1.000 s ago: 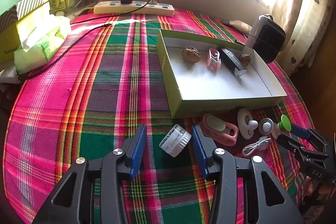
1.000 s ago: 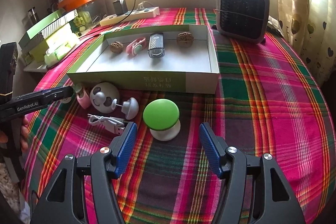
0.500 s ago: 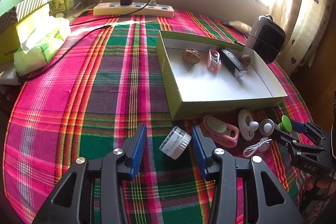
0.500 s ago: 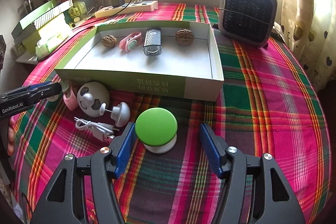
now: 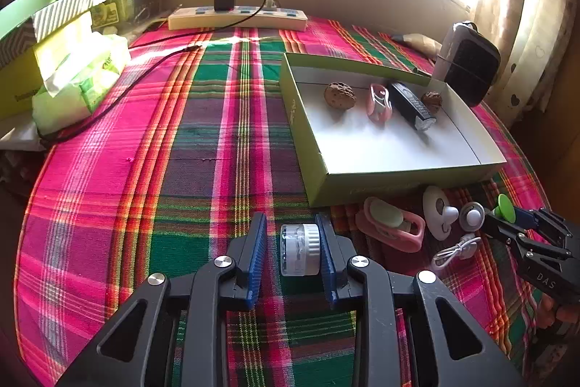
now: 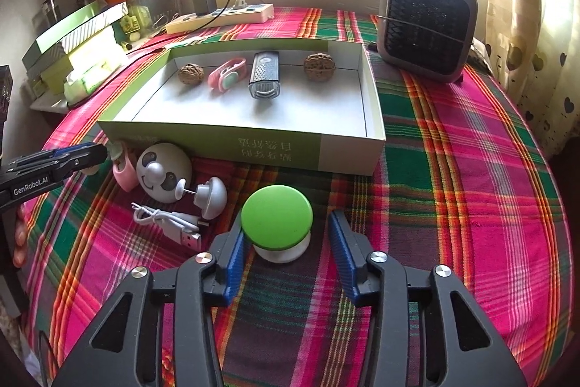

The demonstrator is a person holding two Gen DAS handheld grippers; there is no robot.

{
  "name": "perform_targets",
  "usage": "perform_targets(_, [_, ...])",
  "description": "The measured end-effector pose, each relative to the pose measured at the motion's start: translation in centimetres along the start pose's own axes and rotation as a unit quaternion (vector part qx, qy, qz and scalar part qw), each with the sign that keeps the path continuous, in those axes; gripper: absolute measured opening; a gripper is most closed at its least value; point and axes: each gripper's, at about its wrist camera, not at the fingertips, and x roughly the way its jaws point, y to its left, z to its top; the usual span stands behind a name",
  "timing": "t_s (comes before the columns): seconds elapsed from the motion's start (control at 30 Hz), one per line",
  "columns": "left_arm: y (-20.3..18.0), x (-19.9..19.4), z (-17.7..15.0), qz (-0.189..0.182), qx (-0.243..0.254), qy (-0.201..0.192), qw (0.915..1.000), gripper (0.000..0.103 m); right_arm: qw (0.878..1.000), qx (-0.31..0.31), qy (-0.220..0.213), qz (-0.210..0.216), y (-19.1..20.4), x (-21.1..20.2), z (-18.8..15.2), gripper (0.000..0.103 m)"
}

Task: Organize objects
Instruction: 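Lift the white jar with the left tool while the right tool lifts the green-topped lamp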

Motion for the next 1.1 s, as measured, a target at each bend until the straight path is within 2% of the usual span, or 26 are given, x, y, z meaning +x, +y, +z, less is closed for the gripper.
perform_targets(0.17, [0.18, -0.07, -0.08, 0.004, -0.002, -0.001, 1.0000, 0.019, 1.000, -0.003, -0.001, 0.006, 0.11, -0.05, -0.05, 0.034])
perform_targets(1.1, [0.23, -0.07, -0.22, 0.005, -0.003, -0.002, 1.0000, 0.017, 1.000, 0.001, -0.001, 0.008, 0.03, -0.11, -0.09, 0.034])
